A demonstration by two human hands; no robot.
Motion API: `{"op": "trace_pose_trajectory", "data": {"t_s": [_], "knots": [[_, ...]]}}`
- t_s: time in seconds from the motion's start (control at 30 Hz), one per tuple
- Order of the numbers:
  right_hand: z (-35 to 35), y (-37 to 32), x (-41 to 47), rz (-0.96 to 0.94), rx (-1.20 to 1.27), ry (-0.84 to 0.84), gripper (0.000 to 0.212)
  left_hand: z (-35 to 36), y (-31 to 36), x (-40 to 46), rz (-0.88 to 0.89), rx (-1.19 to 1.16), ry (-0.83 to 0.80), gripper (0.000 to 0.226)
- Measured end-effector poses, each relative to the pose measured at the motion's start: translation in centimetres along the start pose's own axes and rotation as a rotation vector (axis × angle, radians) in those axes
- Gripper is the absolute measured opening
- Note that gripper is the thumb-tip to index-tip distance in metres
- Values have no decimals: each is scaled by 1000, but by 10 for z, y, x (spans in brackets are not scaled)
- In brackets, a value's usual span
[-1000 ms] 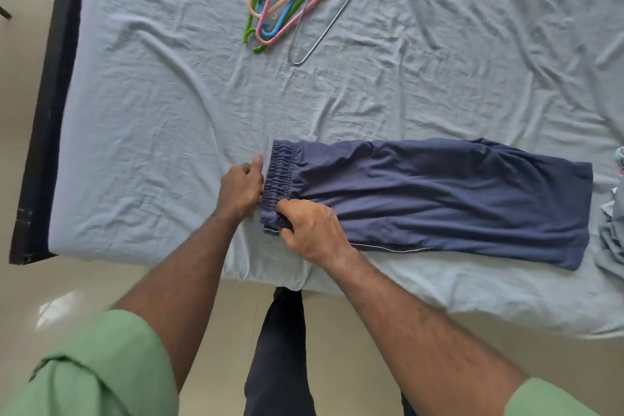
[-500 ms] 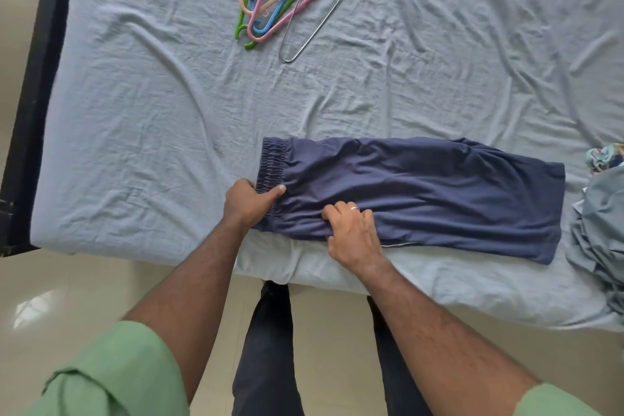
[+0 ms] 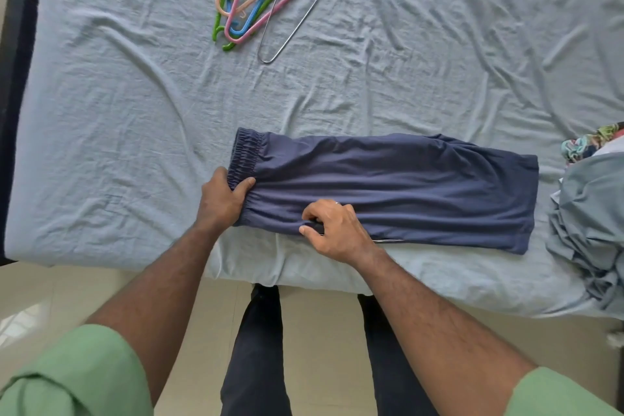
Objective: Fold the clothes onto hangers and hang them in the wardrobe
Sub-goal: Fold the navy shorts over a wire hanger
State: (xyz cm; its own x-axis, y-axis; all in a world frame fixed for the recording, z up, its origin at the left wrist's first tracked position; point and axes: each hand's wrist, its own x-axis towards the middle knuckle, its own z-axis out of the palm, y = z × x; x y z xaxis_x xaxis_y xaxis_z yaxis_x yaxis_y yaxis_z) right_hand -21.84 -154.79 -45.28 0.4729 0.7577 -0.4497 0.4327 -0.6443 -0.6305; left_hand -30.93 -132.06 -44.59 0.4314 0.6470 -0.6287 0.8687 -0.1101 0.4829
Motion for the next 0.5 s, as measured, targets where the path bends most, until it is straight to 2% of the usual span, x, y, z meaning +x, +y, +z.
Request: {"op": "trace_pose_trajectory", "data": {"t_s": [0.07,0.13,0.23,0.3,0.4,0.5], "knots": [[-4,7,1,37,49,32,16,-4,3,-1,-4,57,25,48],[-8,16,1,85,107,65,14,-4,9,-8,62,199,131,60],[-12,23,-2,167,87,106,6,4,22,-19,309,553,260,66],[-18,26,-7,247,28,62,7,17,34,-23,506,692,181,65],[-32,39,-14,308,38,11,7,45,57,-29,636,786,-2,79],[-51,67,-21,363,154,208,8,75,90,-37,663,868,-112,94]]}}
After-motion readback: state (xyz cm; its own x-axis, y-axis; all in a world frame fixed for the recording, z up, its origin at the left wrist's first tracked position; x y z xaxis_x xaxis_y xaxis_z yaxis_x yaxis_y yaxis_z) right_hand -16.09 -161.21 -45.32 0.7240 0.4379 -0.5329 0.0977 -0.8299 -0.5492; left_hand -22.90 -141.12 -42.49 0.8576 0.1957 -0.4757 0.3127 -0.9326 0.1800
